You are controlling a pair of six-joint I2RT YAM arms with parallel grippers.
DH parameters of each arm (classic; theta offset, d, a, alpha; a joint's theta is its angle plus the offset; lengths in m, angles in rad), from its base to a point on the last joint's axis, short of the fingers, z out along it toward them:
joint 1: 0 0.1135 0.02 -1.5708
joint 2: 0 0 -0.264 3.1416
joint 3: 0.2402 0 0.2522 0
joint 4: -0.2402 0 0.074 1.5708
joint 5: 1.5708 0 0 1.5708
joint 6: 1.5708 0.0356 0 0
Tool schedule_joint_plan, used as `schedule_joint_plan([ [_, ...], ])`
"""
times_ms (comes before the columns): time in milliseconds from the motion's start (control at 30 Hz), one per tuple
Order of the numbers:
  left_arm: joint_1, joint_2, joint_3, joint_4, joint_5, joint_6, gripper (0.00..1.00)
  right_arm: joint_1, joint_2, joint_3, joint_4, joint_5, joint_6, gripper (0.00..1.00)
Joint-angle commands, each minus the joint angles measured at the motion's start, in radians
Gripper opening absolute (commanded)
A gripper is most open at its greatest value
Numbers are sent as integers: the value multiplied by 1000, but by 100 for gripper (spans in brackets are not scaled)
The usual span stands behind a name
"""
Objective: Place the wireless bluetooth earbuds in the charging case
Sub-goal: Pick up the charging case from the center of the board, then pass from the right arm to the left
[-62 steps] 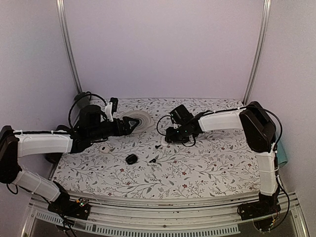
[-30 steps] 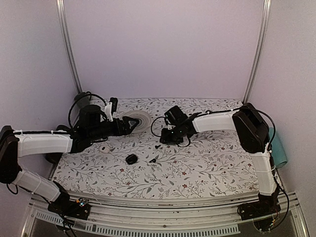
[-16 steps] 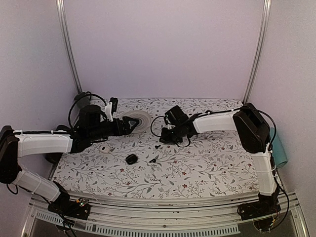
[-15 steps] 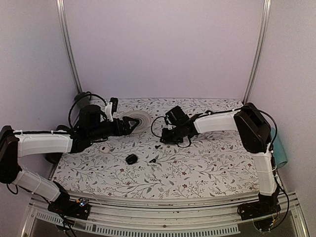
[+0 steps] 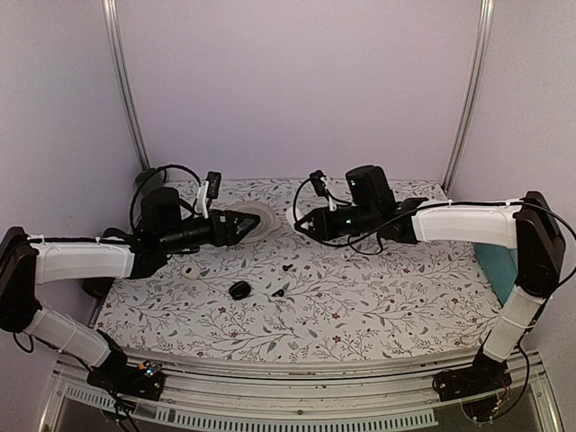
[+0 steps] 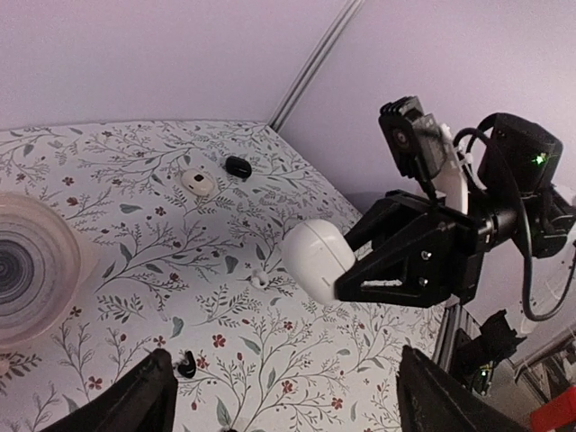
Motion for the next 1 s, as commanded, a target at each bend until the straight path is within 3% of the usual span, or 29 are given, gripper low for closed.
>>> schedule_joint_plan([
  [0, 13, 19, 15, 130, 173, 40, 82, -3, -103, -59, 63, -118, -106, 5],
  [200, 13, 46, 57, 180, 369, 61, 70, -3, -202, -79, 42, -227, -176, 5],
  [433, -11, 69, 107, 214, 542, 65, 65, 3, -238, -36, -49, -343, -240, 5],
  [967, -100, 117, 236, 72, 614, 159, 52, 27, -250, 40, -139, -426, -270, 6],
])
